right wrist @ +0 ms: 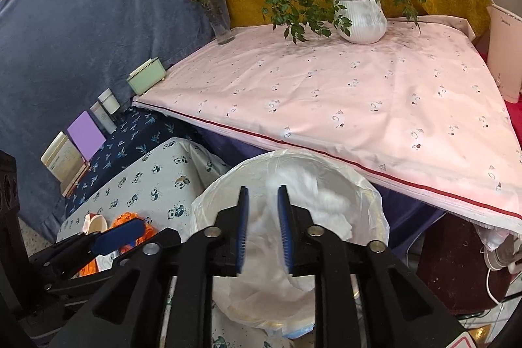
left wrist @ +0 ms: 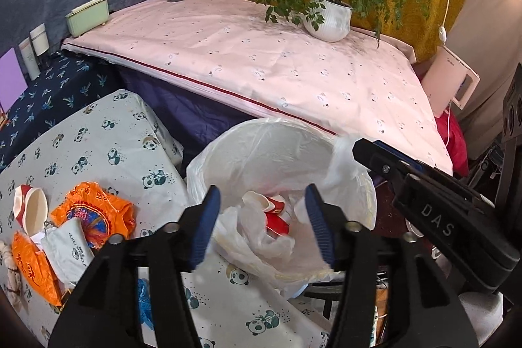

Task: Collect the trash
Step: 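Open both tools to drop the tissue and wipe into the bin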

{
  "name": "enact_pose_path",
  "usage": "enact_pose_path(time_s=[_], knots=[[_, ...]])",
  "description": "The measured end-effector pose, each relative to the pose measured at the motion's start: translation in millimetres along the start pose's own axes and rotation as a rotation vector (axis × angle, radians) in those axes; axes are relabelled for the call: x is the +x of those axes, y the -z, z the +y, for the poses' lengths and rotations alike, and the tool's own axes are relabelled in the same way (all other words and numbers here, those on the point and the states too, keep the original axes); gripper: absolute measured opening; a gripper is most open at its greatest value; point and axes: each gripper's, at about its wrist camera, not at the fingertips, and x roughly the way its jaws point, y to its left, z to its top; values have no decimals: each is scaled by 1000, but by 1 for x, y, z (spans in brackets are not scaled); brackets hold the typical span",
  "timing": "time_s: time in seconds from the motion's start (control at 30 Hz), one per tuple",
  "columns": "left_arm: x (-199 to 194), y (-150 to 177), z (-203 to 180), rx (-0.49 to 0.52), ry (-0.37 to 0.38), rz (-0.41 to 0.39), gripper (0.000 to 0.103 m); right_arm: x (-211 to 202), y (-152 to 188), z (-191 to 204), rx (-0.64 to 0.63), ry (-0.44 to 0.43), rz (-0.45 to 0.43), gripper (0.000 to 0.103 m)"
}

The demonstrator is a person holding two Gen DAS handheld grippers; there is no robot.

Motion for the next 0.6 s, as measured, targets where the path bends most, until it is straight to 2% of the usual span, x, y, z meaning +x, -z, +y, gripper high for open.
enact_pose_path(time_s=[0.33,0.47,0.6], knots=[[-6,7,22,-60,-28,0,56,-2,-1,10,-16,-16,-5,28],[-13,12,31,-84,-41,-6,56,-5,4,21,-32,-24,-1,34],[-22,19,46,-118,-59,-11,56,-7,11,34,-52,-39,9,34]])
